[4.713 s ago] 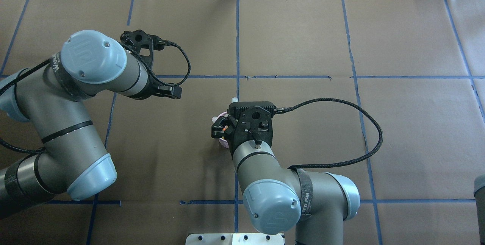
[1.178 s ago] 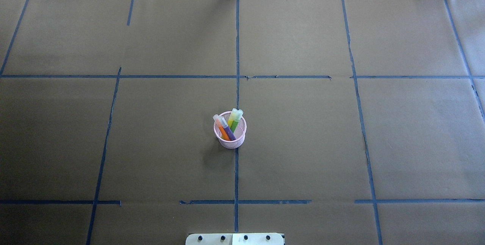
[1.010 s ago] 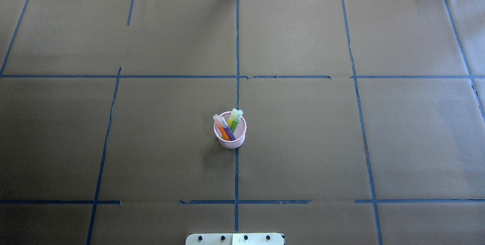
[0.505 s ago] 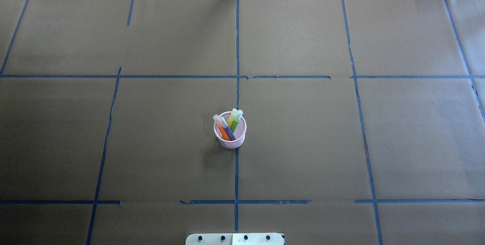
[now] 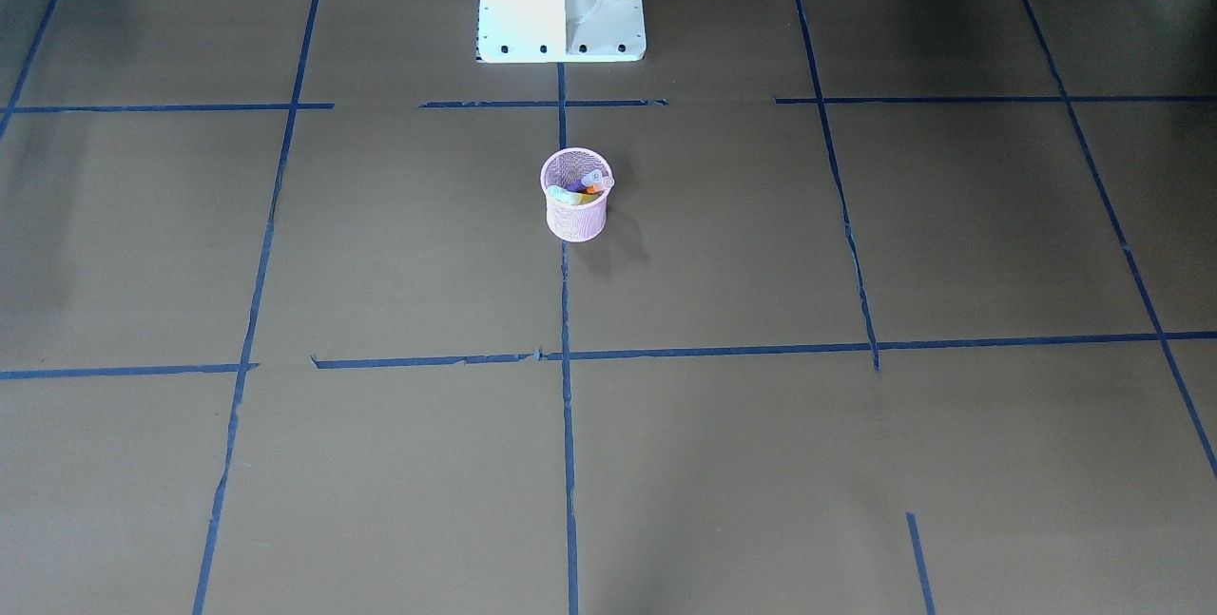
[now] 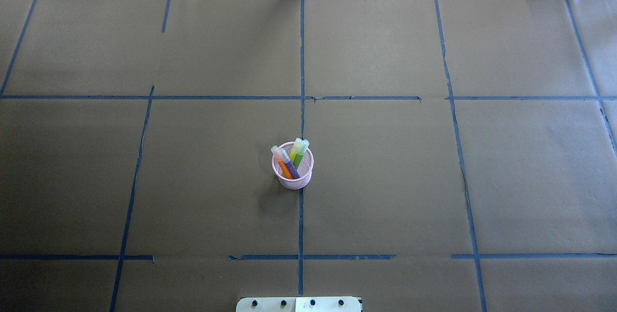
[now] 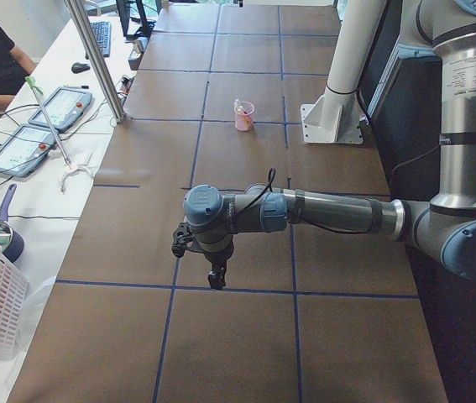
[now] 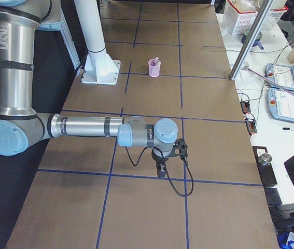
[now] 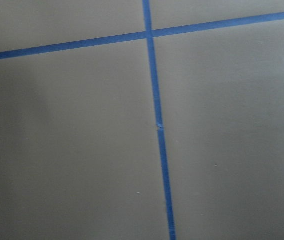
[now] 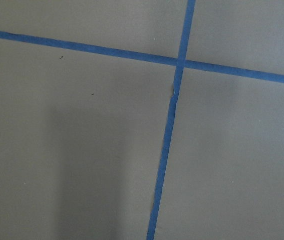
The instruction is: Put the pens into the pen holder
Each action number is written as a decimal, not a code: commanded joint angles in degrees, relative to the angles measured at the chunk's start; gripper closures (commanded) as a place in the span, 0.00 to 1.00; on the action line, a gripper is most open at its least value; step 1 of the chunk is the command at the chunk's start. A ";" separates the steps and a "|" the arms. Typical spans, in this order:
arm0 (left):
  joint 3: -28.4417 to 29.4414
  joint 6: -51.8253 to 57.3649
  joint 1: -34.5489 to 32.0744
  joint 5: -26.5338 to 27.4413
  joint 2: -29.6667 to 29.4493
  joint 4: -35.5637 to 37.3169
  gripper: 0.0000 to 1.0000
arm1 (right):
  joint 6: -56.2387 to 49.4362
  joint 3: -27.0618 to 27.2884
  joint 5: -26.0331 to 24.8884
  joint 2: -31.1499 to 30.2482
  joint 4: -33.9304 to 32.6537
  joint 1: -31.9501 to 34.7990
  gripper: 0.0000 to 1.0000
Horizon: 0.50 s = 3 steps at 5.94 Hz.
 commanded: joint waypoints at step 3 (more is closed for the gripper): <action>-1.17 0.00 -0.04 -0.68 -0.04 -0.30 0.00 | 0.16 -0.01 0.29 -0.03 -0.12 -1.63 0.00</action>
